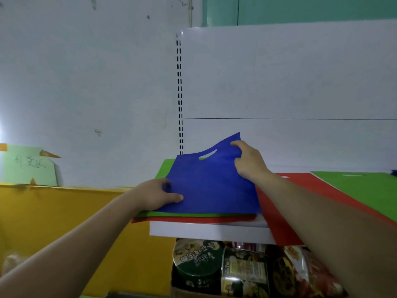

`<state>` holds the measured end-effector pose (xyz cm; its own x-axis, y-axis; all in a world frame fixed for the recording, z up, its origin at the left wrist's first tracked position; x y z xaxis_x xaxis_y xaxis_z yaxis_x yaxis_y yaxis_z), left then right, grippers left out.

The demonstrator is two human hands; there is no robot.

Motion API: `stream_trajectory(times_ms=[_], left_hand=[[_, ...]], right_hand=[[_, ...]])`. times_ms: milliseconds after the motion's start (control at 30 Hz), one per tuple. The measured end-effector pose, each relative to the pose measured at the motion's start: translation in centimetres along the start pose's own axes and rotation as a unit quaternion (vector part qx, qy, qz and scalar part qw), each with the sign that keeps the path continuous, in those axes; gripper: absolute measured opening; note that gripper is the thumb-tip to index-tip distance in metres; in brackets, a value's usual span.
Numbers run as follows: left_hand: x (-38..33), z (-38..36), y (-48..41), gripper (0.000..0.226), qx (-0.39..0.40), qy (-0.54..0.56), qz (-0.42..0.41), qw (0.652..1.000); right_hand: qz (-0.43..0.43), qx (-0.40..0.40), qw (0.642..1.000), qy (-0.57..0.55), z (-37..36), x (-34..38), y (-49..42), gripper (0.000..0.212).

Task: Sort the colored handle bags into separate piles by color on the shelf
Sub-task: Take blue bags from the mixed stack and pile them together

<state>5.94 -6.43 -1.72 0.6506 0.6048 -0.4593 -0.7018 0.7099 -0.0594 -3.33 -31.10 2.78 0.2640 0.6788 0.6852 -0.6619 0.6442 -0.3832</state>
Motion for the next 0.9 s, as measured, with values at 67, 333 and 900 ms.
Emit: stream_trajectory(times_ms=[67, 333, 900], left_hand=[[0.1, 0.1, -0.1, 0.085, 0.001, 0.021, 0.009, 1.0], [0.1, 1.8, 1.0, 0.073, -0.127, 0.229, -0.029, 0.965], [-3.2, 3.7, 6.9, 0.046, -0.265, 0.316, -0.269, 0.871]], right_hand=[[0.054, -0.026, 0.998, -0.016, 0.5, 0.9, 0.5, 0.053], [0.114, -0.107, 0.974, -0.164, 4.5, 3.6, 3.2, 0.045], [0.005, -0.208, 0.951, -0.228, 11.0, 2.6, 16.1, 0.057]])
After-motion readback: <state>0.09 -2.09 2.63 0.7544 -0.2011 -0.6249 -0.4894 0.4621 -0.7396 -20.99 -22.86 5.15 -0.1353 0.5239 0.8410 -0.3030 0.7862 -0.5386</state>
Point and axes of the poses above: each hand's wrist, its own y-axis away from the middle knuckle, its own z-axis out of the back of the hand, x = y × z, the point moved 6 cm from there along -y, towards the middle knuckle, and after that the axes turned 9 degrees about -z, right-handed, at the moved point
